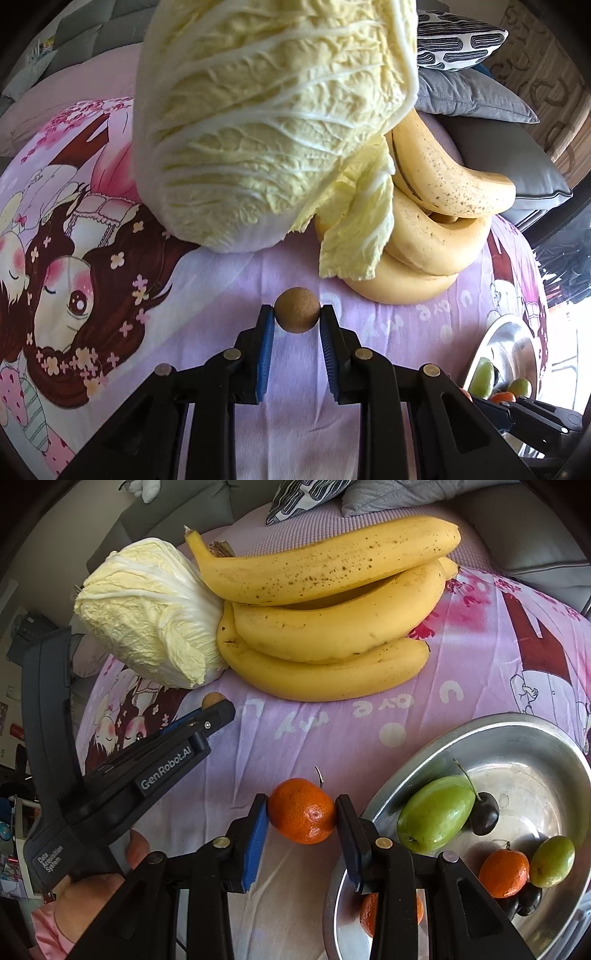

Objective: Organize fruits
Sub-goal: 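Carry the brown fruit with the left tool while the right carries the tangerine over the bowl, then open the left tool over the bowl while the right tool releases the tangerine into it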

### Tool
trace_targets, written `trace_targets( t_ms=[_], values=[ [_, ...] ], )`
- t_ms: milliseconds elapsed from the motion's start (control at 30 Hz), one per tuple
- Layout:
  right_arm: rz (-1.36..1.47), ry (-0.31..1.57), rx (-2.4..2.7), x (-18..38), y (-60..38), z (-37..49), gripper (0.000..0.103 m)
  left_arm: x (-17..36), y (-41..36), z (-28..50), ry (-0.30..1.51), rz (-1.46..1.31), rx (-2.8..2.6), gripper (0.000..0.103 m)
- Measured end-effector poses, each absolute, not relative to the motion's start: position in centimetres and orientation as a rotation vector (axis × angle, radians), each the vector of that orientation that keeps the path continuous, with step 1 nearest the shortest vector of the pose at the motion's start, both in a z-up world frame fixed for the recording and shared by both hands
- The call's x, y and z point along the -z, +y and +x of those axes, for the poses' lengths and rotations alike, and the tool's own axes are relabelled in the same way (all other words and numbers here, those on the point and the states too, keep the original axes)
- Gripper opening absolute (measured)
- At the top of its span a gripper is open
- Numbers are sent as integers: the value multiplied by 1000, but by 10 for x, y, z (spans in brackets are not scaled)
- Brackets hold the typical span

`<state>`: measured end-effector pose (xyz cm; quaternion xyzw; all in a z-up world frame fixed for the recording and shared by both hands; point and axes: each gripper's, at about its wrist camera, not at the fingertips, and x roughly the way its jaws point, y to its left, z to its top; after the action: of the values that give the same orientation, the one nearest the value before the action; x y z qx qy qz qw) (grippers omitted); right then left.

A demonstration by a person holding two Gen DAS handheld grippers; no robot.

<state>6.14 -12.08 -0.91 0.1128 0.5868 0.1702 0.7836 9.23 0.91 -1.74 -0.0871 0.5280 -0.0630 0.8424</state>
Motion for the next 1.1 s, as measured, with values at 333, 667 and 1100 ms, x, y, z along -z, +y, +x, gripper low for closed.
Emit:
trace_targets(
  t_ms=[333,667,1100],
  values=[
    [269,1265,-347,-6,-134,31,39,5,-18,39,1136,-200,243,26],
    [303,1284,-205,-6,-201,-13,39,-41,-62,0,1197,-116,410,26],
    [316,1377,-91,29,-249,-50,39,-35,-119,-33,1335,8,549,26]
  ],
)
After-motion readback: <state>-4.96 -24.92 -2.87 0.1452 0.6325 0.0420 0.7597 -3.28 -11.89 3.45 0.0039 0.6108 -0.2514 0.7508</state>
